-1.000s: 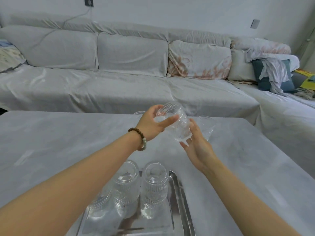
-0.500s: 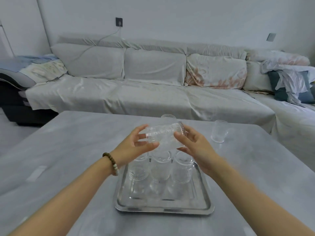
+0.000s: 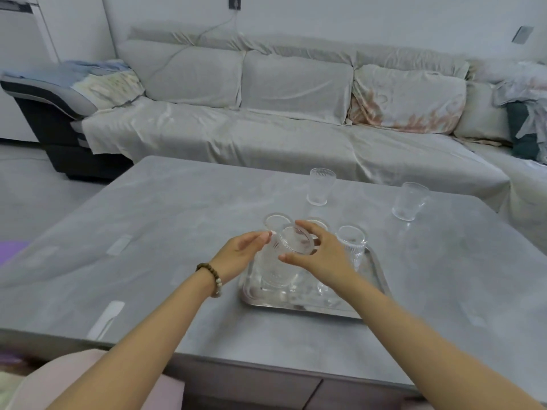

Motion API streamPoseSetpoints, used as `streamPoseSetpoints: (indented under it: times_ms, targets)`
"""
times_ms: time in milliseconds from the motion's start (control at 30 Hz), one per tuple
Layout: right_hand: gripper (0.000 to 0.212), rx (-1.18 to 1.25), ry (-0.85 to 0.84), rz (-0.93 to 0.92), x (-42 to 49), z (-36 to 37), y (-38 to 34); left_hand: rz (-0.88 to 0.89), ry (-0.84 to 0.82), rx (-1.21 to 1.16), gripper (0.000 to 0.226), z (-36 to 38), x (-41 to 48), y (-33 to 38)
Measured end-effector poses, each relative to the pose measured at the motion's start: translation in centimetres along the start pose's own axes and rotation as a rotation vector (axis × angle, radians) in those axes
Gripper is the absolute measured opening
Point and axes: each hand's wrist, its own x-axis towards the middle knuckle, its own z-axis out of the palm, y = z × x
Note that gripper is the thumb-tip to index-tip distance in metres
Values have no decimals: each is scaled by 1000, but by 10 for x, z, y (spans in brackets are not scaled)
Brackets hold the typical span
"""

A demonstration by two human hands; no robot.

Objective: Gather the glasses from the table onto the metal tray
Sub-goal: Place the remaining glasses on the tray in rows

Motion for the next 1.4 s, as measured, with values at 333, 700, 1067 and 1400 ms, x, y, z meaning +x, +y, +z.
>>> streamPoseSetpoints:
  times_ms: [333,700,1067,1400]
  targets:
    - [79,-32,-44,-26,-2,29,12,-85,61,-120,13,7,4,-22]
    - [67,47,-74,-31,-6,38,18,-123,97,-248,45,7,2,-31]
    - [45,405,-68,156,-9,38,25,-137,95,-237,37,6,2,-28]
    - [43,452,-101,191,4,21,17,-79,96,-132,22,-13,13,-11]
